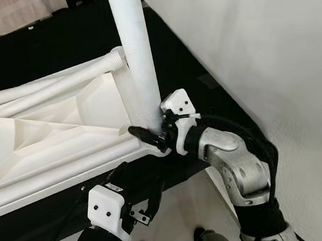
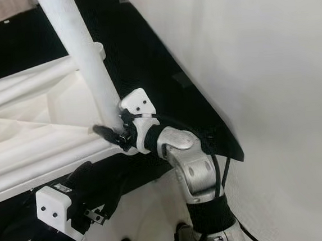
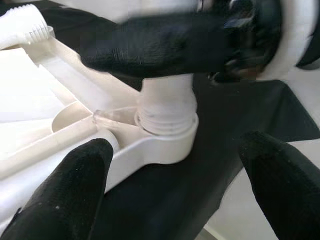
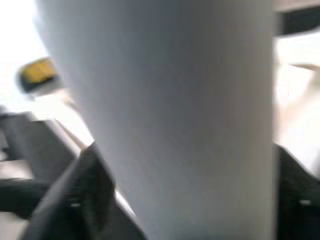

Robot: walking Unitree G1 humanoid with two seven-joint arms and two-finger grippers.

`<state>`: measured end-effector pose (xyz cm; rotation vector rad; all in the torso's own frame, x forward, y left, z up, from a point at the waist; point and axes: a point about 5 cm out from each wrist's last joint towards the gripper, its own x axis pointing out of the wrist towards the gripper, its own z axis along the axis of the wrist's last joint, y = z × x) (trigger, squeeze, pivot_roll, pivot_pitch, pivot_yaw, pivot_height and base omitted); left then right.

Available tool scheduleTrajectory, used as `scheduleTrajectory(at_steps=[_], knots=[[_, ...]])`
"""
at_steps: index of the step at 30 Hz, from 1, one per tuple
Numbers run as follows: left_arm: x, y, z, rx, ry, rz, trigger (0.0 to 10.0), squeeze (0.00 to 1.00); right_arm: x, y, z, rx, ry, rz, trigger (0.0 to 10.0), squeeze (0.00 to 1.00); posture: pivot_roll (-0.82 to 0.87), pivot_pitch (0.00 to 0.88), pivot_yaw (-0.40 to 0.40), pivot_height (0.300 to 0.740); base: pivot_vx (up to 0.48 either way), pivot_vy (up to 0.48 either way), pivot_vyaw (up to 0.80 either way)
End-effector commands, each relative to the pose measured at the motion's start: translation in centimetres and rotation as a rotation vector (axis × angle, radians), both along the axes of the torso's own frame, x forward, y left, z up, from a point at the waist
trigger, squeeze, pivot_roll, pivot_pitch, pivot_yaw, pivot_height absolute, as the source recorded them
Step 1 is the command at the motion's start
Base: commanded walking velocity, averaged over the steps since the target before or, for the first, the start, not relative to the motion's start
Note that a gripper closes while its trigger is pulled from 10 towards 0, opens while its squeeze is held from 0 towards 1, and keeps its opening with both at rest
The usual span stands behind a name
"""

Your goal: Building children table

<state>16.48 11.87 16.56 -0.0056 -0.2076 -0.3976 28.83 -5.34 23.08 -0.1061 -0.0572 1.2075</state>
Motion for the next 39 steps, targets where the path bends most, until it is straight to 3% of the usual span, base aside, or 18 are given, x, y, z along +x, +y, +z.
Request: scheduleTrajectory(at_steps=[1,2,8,12,13,14,15,24,28,29,30,31,32,33,34,35,36,39], knots=[[-0.3,0.0,-0.6,0.005,0.031,0.006,10.0,0.0,-1.0,0.2,0.8,-0.068,-0.099,0.3,10.0,0.22,0.01,0.294,0.03,0.74,0.0,0.0,0.0],[-0.4,0.0,-0.5,0.004,0.032,0.007,10.0,0.0,-0.4,-0.5,0.9,-0.127,-0.123,0.347,10.0,0.0,0.02,0.295,0.03,0.74,0.0,0.0,0.0],[-0.7,-0.1,-0.5,0.002,0.036,0.006,10.0,0.0,2.4,-1.8,1.9,-0.204,-0.141,0.418,10.0,0.0,0.03,0.299,0.028,0.74,0.0,0.0,0.0],[-0.8,-0.2,-0.5,0.002,0.039,0.003,10.0,0.0,2.8,-2.2,2.0,-0.229,-0.133,0.451,10.0,0.0,0.03,0.298,0.026,0.74,0.0,0.0,0.0],[-0.9,-0.2,-0.5,0.002,0.04,0.002,10.0,0.0,2.8,-2.3,2.1,-0.234,-0.125,0.465,3.7,0.0,0.03,0.301,0.027,0.74,0.0,0.0,0.0],[-0.9,-0.2,-0.5,0.002,0.04,0.002,10.0,0.0,2.8,-2.3,2.1,-0.234,-0.125,0.465,3.7,0.0,0.03,0.301,0.027,0.74,0.0,0.0,0.0],[-1.0,-0.2,-0.5,0.001,0.042,0.002,10.0,0.0,2.8,-2.8,2.2,-0.244,-0.113,0.5,0.0,0.0,0.03,0.301,0.026,0.74,0.0,0.0,0.0],[-1.0,-0.3,-0.5,-0.002,0.044,-0.001,10.0,0.0,2.8,-4.0,1.3,-0.247,-0.105,0.459,0.0,0.0,0.02,0.304,0.028,0.74,0.0,0.0,0.0],[-0.9,-0.3,-0.5,-0.004,0.043,0.0,10.0,0.0,2.6,-4.7,0.0,-0.208,-0.082,0.286,0.0,0.0,0.0,0.309,0.03,0.74,0.0,0.0,0.0],[-0.9,-0.2,-0.5,-0.004,0.042,-0.001,10.0,0.0,2.1,-4.5,-1.9,-0.184,0.005,0.053,0.0,0.0,0.0,0.31,0.025,0.74,0.0,0.0,0.0],[-0.9,-0.2,-0.5,-0.004,0.042,-0.001,10.0,0.0,2.1,-4.5,-1.9,-0.184,0.005,0.053,0.0,0.0,0.0,0.31,0.025,0.74,0.0,0.0,0.0],[-0.9,-0.1,-0.5,-0.003,0.042,-0.002,10.0,0.0,2.4,-4.5,-3.4,-0.199,0.041,-0.223,0.0,0.0,0.0,0.311,0.028,0.74,0.0,0.0,0.0],[-0.9,-0.1,-0.5,-0.003,0.042,-0.002,10.0,0.0,2.4,-4.5,-3.4,-0.199,0.041,-0.223,0.0,0.0,0.0,0.311,0.028,0.74,0.0,0.0,0.0],[-0.8,0.0,-0.5,-0.002,0.042,-0.003,10.0,0.0,2.6,-5.5,-4.8,-0.218,0.099,-0.609,0.0,0.0,0.0,0.309,0.027,0.74,0.0,0.0,0.0],[-0.8,0.0,-0.5,-0.002,0.042,-0.003,10.0,0.0,2.6,-5.5,-4.8,-0.218,0.099,-0.609,0.0,0.0,0.0,0.309,0.027,0.74,0.0,0.0,0.0],[-0.7,0.0,-0.5,0.0,0.041,-0.004,10.0,0.0,1.2,-5.3,-6.0,-0.234,0.118,-0.749,0.0,0.0,0.01,0.305,0.035,0.74,0.0,0.0,0.0],[-0.6,0.1,-0.6,0.003,0.041,-0.004,10.0,0.0,0.5,-4.6,-6.3,-0.219,0.13,-0.787,0.0,0.0,0.0,0.299,0.043,0.74,0.0,0.0,0.0],[-0.5,0.1,-0.7,0.006,0.04,-0.004,10.0,0.0,0.4,-3.0,-6.0,-0.186,0.118,-0.723,0.0,0.0,0.01,0.289,0.033,0.74,0.0,0.0,0.0]])
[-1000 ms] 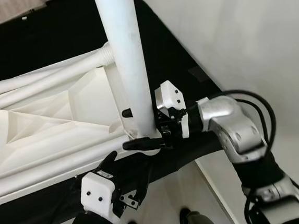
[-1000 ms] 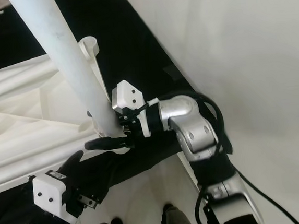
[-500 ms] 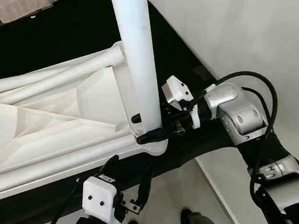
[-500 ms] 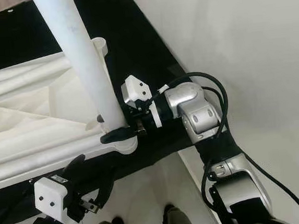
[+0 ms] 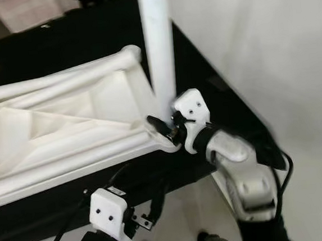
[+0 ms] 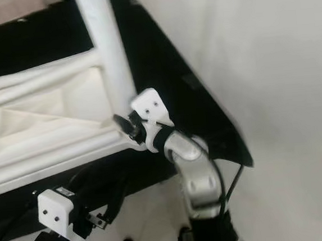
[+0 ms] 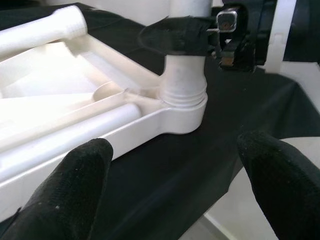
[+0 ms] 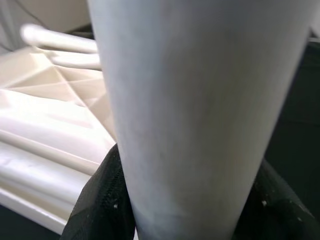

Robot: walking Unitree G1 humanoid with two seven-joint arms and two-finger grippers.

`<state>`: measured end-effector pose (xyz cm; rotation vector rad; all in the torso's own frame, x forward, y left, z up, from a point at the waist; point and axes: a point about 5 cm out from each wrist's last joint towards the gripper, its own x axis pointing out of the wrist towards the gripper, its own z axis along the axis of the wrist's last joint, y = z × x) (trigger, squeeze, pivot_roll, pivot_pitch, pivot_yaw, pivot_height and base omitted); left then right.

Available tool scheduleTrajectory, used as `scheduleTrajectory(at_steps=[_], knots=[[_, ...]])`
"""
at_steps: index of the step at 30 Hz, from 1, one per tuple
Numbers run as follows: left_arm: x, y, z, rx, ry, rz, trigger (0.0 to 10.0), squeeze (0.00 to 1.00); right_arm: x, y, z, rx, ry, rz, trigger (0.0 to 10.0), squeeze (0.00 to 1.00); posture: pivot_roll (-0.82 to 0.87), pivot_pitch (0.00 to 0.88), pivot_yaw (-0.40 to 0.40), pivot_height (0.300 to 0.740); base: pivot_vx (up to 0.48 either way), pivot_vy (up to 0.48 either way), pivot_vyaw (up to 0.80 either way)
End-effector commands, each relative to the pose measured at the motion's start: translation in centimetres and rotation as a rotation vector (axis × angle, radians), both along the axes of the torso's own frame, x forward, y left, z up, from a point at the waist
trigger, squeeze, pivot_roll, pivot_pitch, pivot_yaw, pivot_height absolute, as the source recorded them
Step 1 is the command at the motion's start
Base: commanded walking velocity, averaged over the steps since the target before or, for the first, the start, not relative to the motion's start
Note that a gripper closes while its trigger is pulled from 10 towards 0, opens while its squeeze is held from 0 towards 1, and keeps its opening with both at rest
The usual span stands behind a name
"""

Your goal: Building children table

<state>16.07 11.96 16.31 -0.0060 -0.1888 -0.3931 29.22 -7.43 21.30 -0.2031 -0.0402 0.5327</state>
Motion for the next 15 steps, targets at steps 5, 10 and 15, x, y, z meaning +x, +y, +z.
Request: scheduleTrajectory(at_steps=[5,10,15], knots=[[0.0,0.0,-0.4,0.005,0.017,0.002,10.0,0.0,1.9,0.4,-2.8,-0.057,0.159,-0.007,0.0,0.0,0.01,0.286,0.022,0.74,0.0,0.0,0.0],[0.1,0.0,-0.3,0.001,0.011,0.018,10.0,0.0,2.2,1.5,-1.3,-0.056,0.112,0.181,10.0,0.11,0.0,0.289,0.017,0.74,0.0,0.0,0.0],[0.1,-0.2,-0.3,-0.003,0.01,0.009,10.0,0.0,2.1,2.8,2.4,0.086,0.024,0.529,10.0,1.0,0.01,0.29,0.017,0.74,0.0,0.0,0.0]])
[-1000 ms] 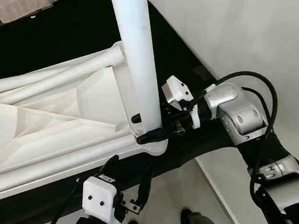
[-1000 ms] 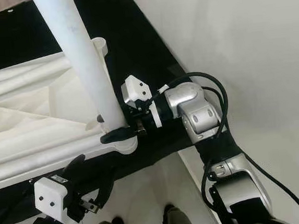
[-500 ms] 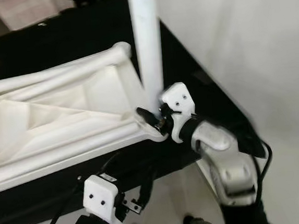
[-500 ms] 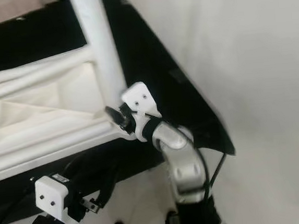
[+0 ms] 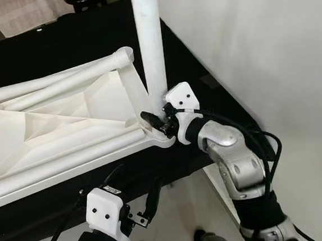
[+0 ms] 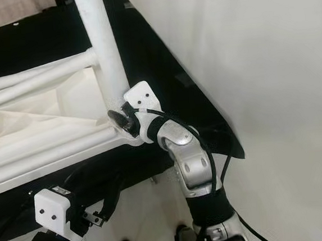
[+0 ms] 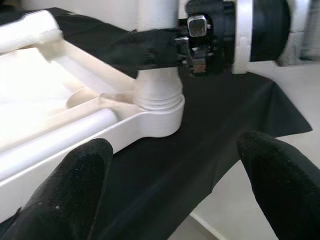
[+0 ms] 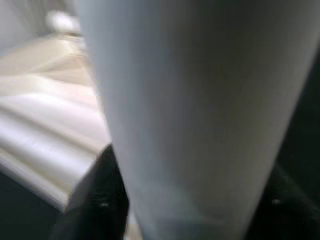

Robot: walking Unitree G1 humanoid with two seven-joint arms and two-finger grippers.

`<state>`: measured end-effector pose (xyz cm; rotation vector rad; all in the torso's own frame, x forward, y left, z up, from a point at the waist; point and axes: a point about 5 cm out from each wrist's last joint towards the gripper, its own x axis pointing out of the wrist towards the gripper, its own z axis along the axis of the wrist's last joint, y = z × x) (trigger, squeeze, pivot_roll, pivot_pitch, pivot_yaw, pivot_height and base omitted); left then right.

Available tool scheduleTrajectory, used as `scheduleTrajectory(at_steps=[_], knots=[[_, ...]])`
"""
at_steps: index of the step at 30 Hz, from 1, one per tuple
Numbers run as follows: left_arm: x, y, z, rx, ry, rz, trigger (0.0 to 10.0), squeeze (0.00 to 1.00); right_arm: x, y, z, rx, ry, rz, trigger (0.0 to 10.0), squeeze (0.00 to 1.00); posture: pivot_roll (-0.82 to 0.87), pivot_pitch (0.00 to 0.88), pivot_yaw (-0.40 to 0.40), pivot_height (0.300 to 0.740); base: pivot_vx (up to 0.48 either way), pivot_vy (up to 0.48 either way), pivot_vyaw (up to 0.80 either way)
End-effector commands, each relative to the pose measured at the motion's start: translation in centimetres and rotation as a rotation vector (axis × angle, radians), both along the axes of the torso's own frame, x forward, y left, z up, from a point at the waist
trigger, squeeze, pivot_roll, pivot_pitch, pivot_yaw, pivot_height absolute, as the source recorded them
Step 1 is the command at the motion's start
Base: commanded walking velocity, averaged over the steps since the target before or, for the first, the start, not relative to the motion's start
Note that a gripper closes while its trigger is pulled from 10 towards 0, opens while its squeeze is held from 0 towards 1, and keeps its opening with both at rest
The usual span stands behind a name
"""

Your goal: Building children table

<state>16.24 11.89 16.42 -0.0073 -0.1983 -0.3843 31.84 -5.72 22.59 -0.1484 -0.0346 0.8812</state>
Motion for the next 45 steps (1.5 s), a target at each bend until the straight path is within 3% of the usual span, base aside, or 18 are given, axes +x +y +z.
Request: scheduleTrajectory(at_steps=[1,4,5,9,18,19,20,21,30,34,35,36,37,39,40,41,43,45], knots=[[-0.1,-0.1,-0.4,0.001,0.019,0.0,10.0,0.0,-0.6,1.1,1.1,0.059,-0.021,0.182,10.0,1.0,0.01,0.29,0.017,0.74,0.0,0.0,0.0],[-0.1,-0.1,-0.4,-0.001,0.019,-0.003,10.0,0.0,-0.7,0.9,2.8,0.056,-0.08,0.359,10.0,1.0,0.01,0.292,0.02,0.74,0.0,0.0,0.0],[-0.2,-0.2,-0.3,-0.002,0.02,-0.002,10.0,0.0,-0.5,0.2,3.7,-0.052,-0.155,0.548,10.0,0.0,0.01,0.298,0.02,0.74,0.0,0.0,0.0],[-0.3,-0.2,-0.3,-0.004,0.021,-0.002,10.0,0.0,-0.2,-0.4,4.4,-0.147,-0.159,0.728,10.0,0.0,0.02,0.3,0.023,0.74,0.0,0.0,0.0],[-0.4,-0.2,-0.3,-0.004,0.025,-0.005,10.0,0.0,0.9,-0.6,4.7,-0.204,-0.148,0.809,10.0,0.0,0.02,0.305,0.026,0.74,0.0,0.0,0.0],[-0.5,-0.2,-0.3,-0.004,0.025,-0.005,10.0,0.0,1.2,-0.7,4.7,-0.214,-0.145,0.829,6.5,0.0,0.03,0.307,0.026,0.74,0.0,0.0,0.0],[-0.5,-0.2,-0.3,-0.004,0.025,-0.005,10.0,0.0,1.2,-0.7,4.7,-0.214,-0.145,0.829,6.5,0.0,0.03,0.307,0.026,0.74,0.0,0.0,0.0],[-0.5,-0.2,-0.3,-0.004,0.026,-0.005,10.0,0.0,1.4,-0.8,4.7,-0.217,-0.139,0.844,0.0,0.0,0.03,0.308,0.027,0.74,0.0,0.0,0.0],[-0.5,-0.2,-0.3,-0.006,0.027,-0.005,10.0,0.0,1.5,-2.0,4.0,-0.23,-0.115,0.859,0.0,0.0,0.0,0.304,0.028,0.74,0.0,0.0,0.0],[-0.5,-0.5,-0.3,-0.013,0.025,-0.007,10.0,0.0,2.0,-3.3,3.0,-0.217,-0.123,0.682,0.0,0.0,-0.03,0.302,0.015,0.74,0.0,0.0,0.0],[-0.5,-0.5,-0.4,-0.014,0.025,-0.007,10.0,0.0,1.9,-3.6,2.1,-0.189,-0.082,0.558,0.0,0.0,-0.03,0.303,0.005,0.74,0.0,0.0,0.0],[-0.5,-0.5,-0.4,-0.014,0.025,-0.007,10.0,0.0,1.7,-2.9,0.7,-0.122,-0.074,0.3,0.0,0.0,-0.02,0.302,-0.003,0.74,0.0,0.0,0.0],[-0.5,-0.5,-0.4,-0.014,0.025,-0.007,10.0,0.0,1.7,-2.9,0.7,-0.122,-0.074,0.3,0.0,0.0,-0.02,0.302,-0.003,0.74,0.0,0.0,0.0],[-0.5,-0.4,-0.4,-0.015,0.024,-0.006,10.0,0.0,-0.1,-2.9,-2.4,-0.052,0.044,-0.163,0.0,0.0,-0.03,0.304,0.002,0.74,0.0,0.0,0.0],[-0.5,-0.4,-0.4,-0.015,0.024,-0.006,10.0,0.0,-0.1,-2.9,-2.4,-0.052,0.044,-0.163,0.0,0.0,-0.03,0.304,0.002,0.74,0.0,0.0,0.0],[-0.4,-0.3,-0.4,-0.014,0.023,-0.005,10.0,0.0,-2.4,-2.1,-4.2,-0.071,0.084,-0.273,0.0,0.0,-0.04,0.306,0.012,0.74,0.0,0.0,0.0],[-0.3,-0.3,-0.4,-0.012,0.022,-0.008,10.0,0.0,-5.0,-0.6,-5.7,-0.069,0.131,-0.298,0.0,0.0,-0.04,0.287,0.021,0.74,0.0,0.0,0.0],[-0.2,-0.3,-0.5,-0.01,0.023,-0.011,10.0,0.0,-4.5,0.1,-5.6,-0.068,0.106,-0.256,0.0,0.0,-0.03,0.279,0.022,0.74,0.0,0.0,0.0]])
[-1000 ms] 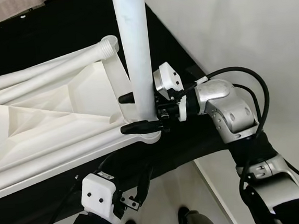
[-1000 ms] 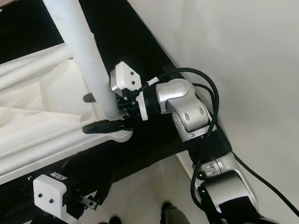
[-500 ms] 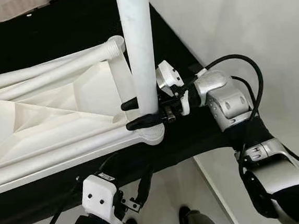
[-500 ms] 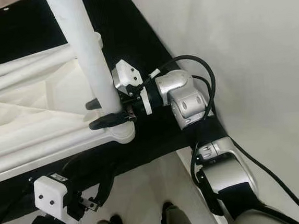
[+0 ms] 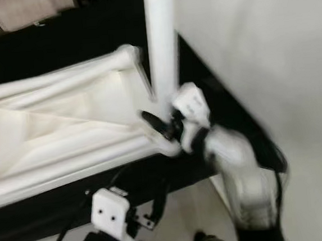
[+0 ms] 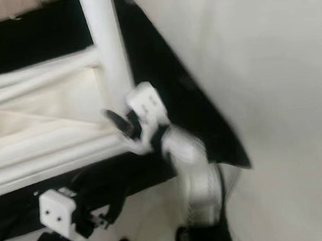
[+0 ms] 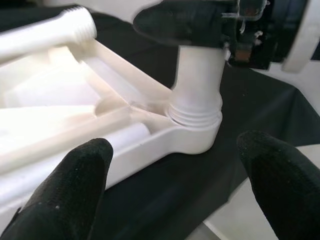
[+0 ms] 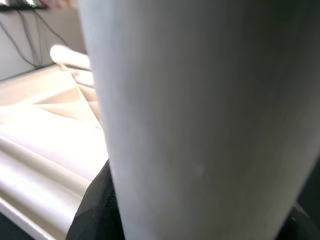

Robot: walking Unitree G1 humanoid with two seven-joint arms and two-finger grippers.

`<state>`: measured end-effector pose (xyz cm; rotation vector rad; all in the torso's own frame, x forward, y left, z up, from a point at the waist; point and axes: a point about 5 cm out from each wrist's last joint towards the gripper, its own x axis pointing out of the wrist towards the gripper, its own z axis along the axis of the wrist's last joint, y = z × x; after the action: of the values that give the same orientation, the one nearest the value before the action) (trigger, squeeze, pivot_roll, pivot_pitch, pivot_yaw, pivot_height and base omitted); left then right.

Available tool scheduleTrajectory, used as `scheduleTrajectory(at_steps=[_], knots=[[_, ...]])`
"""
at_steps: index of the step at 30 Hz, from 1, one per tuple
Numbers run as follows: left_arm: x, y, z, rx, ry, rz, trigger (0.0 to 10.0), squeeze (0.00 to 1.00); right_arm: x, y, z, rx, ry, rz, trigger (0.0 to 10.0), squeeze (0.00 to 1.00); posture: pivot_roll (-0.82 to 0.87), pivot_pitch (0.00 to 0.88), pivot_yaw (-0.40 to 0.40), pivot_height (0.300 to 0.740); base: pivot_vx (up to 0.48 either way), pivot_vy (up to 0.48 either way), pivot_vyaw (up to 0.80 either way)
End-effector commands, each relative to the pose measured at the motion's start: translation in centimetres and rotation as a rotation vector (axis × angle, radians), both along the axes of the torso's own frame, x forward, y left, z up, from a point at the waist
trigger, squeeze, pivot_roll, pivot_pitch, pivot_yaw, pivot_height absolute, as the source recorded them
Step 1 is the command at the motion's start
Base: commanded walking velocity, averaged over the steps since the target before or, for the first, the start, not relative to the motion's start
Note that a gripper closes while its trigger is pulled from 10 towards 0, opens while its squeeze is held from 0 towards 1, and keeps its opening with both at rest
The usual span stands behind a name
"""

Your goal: Building children table

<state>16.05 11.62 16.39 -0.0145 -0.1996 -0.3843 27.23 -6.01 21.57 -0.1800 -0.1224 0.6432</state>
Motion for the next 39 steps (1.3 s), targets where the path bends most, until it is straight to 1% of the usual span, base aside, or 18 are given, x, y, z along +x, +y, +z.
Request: scheduleTrajectory(at_steps=[1,5,6,7,8,9,11,13,14,16,18,19,20,26,31,32,36,39], knots=[[0.0,0.0,-0.5,-0.003,0.023,-0.011,10.0,0.0,0.1,0.4,-4.6,-0.059,0.221,-0.03,0.0,0.0,-0.03,0.279,0.022,0.74,0.0,0.0,0.0],[0.1,0.0,-0.6,-0.001,0.025,-0.014,10.0,0.0,1.5,0.8,-4.2,-0.06,0.204,0.005,0.0,0.0,-0.03,0.272,0.021,0.74,0.0,0.0,0.0],[0.1,0.0,-0.6,-0.001,0.026,-0.014,10.0,0.0,2.2,0.6,-3.7,-0.051,0.193,0.007,1.6,0.0,-0.04,0.272,0.017,0.74,0.0,0.0,0.0],[0.1,0.0,-0.6,-0.001,0.026,-0.014,10.0,0.0,2.2,0.6,-3.7,-0.051,0.193,0.007,1.6,0.0,-0.04,0.272,0.017,0.74,0.0,0.0,0.0],[0.0,0.0,-0.7,-0.002,0.025,-0.01,10.0,0.0,2.6,0.8,-3.2,-0.045,0.192,0.077,10.0,0.0,-0.04,0.271,0.017,0.74,0.0,0.0,0.0],[0.1,0.0,-0.6,-0.002,0.023,-0.006,10.0,0.0,3.0,1.2,-2.3,-0.016,0.174,0.196,10.0,0.64,-0.04,0.269,0.018,0.74,0.0,0.0,0.0],[0.1,0.0,-0.6,-0.002,0.022,-0.004,10.0,0.0,3.0,1.5,-1.7,0.004,0.159,0.278,10.0,0.64,-0.04,0.269,0.018,0.74,0.0,0.0,0.0],[0.1,0.0,-0.6,-0.002,0.022,-0.004,10.0,0.0,3.0,1.5,-1.7,0.004,0.159,0.278,10.0,0.64,-0.04,0.269,0.018,0.74,0.0,0.0,0.0],[0.1,0.0,-0.6,-0.003,0.021,-0.003,10.0,0.0,2.6,1.8,-0.4,0.026,0.148,0.431,10.0,1.0,-0.03,0.272,0.018,0.74,0.0,0.0,0.0],[0.1,-0.1,-0.6,-0.003,0.02,-0.005,10.0,0.0,1.6,1.9,2.4,-0.049,0.026,0.708,10.0,1.0,-0.03,0.274,0.016,0.74,0.0,0.0,0.0],[0.1,-0.1,-0.6,-0.003,0.02,-0.005,10.0,0.0,1.6,1.9,2.4,-0.049,0.026,0.708,10.0,1.0,-0.03,0.274,0.016,0.74,0.0,0.0,0.0],[0.1,-0.1,-0.6,-0.004,0.02,-0.005,10.0,0.0,1.3,1.9,3.2,-0.083,-0.006,0.787,10.0,1.0,-0.03,0.274,0.016,0.74,0.0,0.0,0.0],[0.0,-0.1,-0.5,-0.004,0.02,-0.004,10.0,0.0,1.7,1.6,3.7,-0.14,-0.037,0.871,10.0,0.0,-0.02,0.278,0.015,0.74,0.0,0.0,0.0],[-0.1,-0.2,-0.5,-0.004,0.019,0.001,10.0,0.0,4.0,0.6,4.1,-0.229,0.006,1.052,10.0,0.0,-0.01,0.286,0.015,0.74,0.0,0.0,0.0],[-0.2,-0.2,-0.4,-0.005,0.02,0.0,10.0,0.0,4.4,0.5,4.2,-0.224,0.019,1.076,9.9,0.0,-0.01,0.289,0.016,0.74,0.0,0.0,0.0],[-0.2,-0.2,-0.4,-0.005,0.02,-0.001,10.0,0.0,4.8,0.4,4.3,-0.22,0.029,1.088,0.0,0.0,-0.01,0.289,0.016,0.74,0.0,0.0,0.0],[-0.2,-0.2,-0.3,-0.006,0.02,-0.001,10.0,0.0,5.0,0.1,4.2,-0.216,0.051,1.114,0.0,0.0,0.01,0.301,0.02,0.74,0.0,0.0,0.0],[-0.3,-0.2,-0.3,-0.007,0.021,-0.002,10.0,0.0,5.1,-1.2,3.9,-0.208,0.06,1.103,0.0,0.0,0.03,0.305,0.025,0.74,0.0,0.0,0.0]])
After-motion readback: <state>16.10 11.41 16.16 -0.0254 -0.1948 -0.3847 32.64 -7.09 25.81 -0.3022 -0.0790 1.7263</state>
